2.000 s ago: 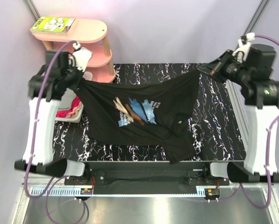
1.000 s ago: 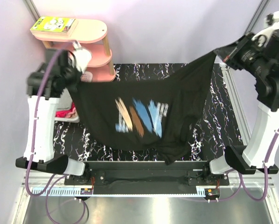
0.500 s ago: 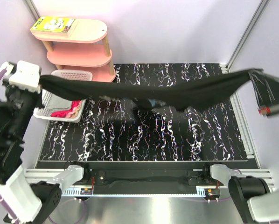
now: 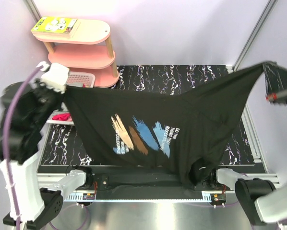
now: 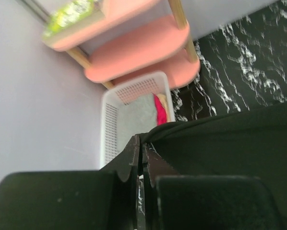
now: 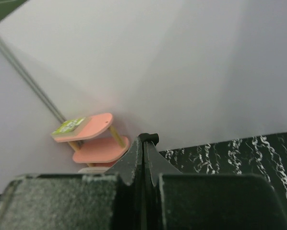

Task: Fold and stack the t-shirts
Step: Flatten out the tshirt

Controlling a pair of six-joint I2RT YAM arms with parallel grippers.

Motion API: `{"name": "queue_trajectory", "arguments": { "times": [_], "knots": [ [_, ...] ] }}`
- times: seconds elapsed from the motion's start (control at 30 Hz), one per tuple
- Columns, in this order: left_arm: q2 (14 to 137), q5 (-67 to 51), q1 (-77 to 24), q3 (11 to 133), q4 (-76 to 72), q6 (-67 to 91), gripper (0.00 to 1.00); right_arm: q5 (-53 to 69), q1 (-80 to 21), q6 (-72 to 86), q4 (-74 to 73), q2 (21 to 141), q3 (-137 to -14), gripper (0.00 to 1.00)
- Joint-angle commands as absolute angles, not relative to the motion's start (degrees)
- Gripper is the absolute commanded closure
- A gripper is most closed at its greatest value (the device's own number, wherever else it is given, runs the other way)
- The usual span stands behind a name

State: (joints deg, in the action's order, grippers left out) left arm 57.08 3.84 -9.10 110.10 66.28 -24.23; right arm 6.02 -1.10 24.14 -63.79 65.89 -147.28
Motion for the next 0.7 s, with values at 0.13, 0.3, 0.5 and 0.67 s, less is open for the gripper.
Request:
{"name": "queue_trajectory", "arguments": {
  "times": [0.13,0.3,0.5,0.67],
  "knots": [
    [66.52,1.32,-8.88,91.33,48.18,-25.31,1.00,-6.41,-1.23,24.43,-60.47,83.46,-136.41,1.00],
    [77.75,3.07,-8.88,85.25,42.90,-28.29,1.00,-8.61,-0.62,25.49,-59.33,95.60,-135.52,1.00],
    [89.29,10.10,-8.96,88.68,38.24,-31.02,1.00,-4.76,-0.26,25.92,-58.89,113.88,-146.85,1.00],
    [95.79,13.71,-8.96,94.30,36.74,-31.29,1.00,-1.50,-0.35,26.37,-58.80,116.02,-147.58,1.00]
  ]
}}
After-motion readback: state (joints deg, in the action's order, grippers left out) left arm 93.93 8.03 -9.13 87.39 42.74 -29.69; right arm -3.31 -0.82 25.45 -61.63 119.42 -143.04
